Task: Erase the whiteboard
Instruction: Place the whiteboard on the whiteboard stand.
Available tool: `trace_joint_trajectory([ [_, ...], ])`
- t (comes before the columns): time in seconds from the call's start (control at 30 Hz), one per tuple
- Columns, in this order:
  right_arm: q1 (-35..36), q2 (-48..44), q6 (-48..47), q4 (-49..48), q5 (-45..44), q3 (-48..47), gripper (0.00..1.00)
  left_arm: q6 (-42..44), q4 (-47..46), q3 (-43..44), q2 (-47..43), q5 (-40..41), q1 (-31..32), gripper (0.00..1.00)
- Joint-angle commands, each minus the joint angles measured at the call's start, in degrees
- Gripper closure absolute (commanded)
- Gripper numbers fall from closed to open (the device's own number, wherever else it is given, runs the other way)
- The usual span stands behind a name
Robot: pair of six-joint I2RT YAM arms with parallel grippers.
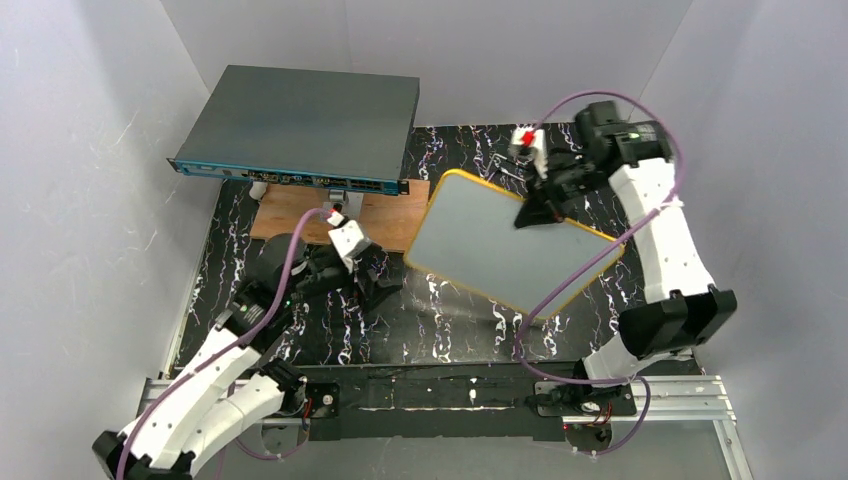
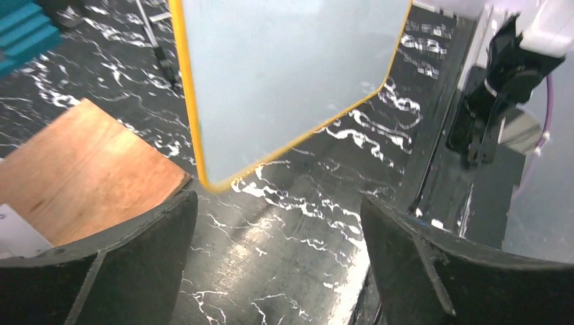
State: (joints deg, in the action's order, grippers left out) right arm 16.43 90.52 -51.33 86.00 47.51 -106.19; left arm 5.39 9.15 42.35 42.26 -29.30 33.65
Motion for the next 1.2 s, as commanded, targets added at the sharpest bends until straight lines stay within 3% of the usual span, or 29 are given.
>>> trace_joint_trajectory([
  [0.0, -8.79, -7.11, 4.29, 0.31, 3.73, -0.78, 0.99, -2.96, -0.13, 0.85, -7.09, 5.10, 0.19, 0.04],
  [0.2, -24.38, -3.98, 11.60, -1.65, 4.67, -13.32, 0.99, -5.78, 6.83, -1.81, -17.04, 7.76, 0.19, 0.02],
  [0.33, -28.55, 2.48, 14.34, -2.27, 3.98, -24.42, 0.99, -8.77, 10.75, -6.17, -22.75, 9.04, 0.19, 0.02],
  [0.63, -28.18, 11.55, 16.12, -5.70, 3.41, -31.75, 0.99, -9.91, 13.13, -10.54, -28.70, 13.16, 0.18, 0.02],
  [0.87, -20.74, 20.69, 10.58, -7.62, -2.08, -38.61, 0.99, -9.52, 13.88, -10.65, -27.57, 15.05, 0.19, 0.02],
  [1.07, -16.87, 25.03, 7.96, -17.28, -4.96, -36.99, 0.99, -8.97, 14.15, -10.62, -26.31, 16.04, 0.19, 0.00],
  [1.17, -16.71, 26.59, 7.31, -17.45, -3.57, -37.26, 0.99, -8.91, 14.10, -10.79, -26.28, 16.21, 0.19, 0.00],
])
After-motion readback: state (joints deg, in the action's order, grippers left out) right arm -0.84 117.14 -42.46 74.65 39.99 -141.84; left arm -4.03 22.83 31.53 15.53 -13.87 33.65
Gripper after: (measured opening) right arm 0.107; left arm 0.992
